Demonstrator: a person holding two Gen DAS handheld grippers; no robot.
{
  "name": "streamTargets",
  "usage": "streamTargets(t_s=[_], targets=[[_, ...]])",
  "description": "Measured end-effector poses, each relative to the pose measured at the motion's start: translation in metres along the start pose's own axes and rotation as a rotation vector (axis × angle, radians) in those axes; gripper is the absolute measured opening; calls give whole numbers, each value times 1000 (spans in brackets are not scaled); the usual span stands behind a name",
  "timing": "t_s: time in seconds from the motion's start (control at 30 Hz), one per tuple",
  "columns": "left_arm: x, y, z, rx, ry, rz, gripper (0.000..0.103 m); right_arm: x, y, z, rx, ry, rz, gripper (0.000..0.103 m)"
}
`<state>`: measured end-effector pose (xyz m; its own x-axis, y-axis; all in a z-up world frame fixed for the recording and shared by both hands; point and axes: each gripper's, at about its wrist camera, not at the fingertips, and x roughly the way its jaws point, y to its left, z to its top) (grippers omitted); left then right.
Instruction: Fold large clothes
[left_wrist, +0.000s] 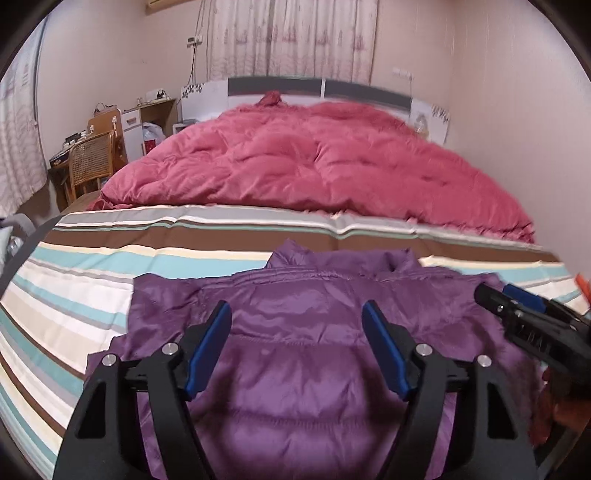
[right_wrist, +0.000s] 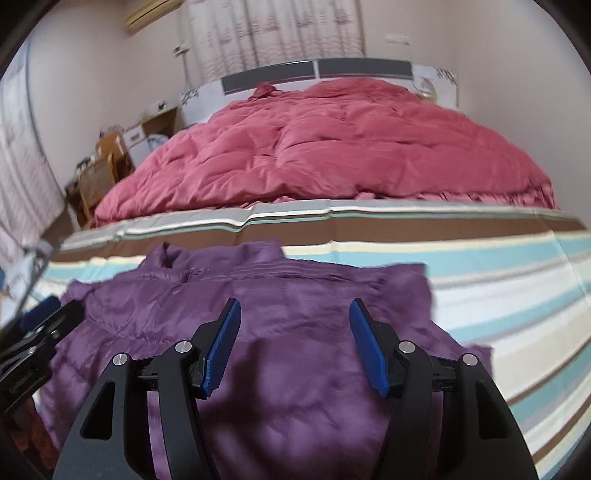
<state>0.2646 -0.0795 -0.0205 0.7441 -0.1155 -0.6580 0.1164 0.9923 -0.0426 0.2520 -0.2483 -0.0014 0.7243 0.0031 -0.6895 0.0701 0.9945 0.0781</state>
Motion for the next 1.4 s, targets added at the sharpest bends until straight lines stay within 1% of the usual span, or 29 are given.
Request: streamTargets(t_s=[0.07, 0.1, 0.13, 0.17, 0.27, 0.43, 0.57, 0.7, 0.77, 0.83, 0.9, 1.0, 1.1, 1.2, 1.27, 1.4], targets=[[15, -4, 3, 9, 30, 35, 66, 15, 11, -2, -44, 28, -25, 61], [25, -4, 2, 10, 57, 49, 64, 21, 14, -5, -53, 41, -34, 61], [36, -3, 0, 1, 91, 51, 63, 31, 14, -9, -50, 63, -33, 61], [41, -2, -4, -14, 108, 48, 63, 35, 13, -12, -42, 70, -32, 61], [52, 1, -17, -42, 106, 41, 64, 46, 11, -17, -21, 86, -30, 61], [63, -5, -28, -33, 92, 70, 64, 60, 17, -20, -43, 91, -67, 61], [70, -5, -30, -37, 115, 70, 65, 64, 18, -22, -43, 84, -77, 61], [70, -6, -30, -35, 120, 70, 65, 63, 17, -21, -44, 82, -76, 61], [66, -6, -30, -33, 119, 73, 68, 61, 16, -20, -41, 79, -66, 61], [59, -4, -28, -34, 119, 69, 81, 55, 13, -18, -28, 70, -37, 61], [48, 2, -27, -37, 105, 67, 86, 41, 7, -17, -8, 33, -14, 61], [30, 17, -24, -53, 59, 116, 87, 19, -5, -13, 17, -23, -17, 61], [21, 38, -20, -92, 38, 150, 87, 14, -18, -9, 26, -28, -51, 61], [23, 57, -18, -137, 47, 183, 87, 24, -40, -9, 86, 8, -93, 61], [27, 65, -19, -158, 62, 201, 87, 38, -54, -15, 144, 52, -79, 61], [37, 77, -25, -205, 94, 193, 87, 53, -53, -22, 124, 63, -100, 61]])
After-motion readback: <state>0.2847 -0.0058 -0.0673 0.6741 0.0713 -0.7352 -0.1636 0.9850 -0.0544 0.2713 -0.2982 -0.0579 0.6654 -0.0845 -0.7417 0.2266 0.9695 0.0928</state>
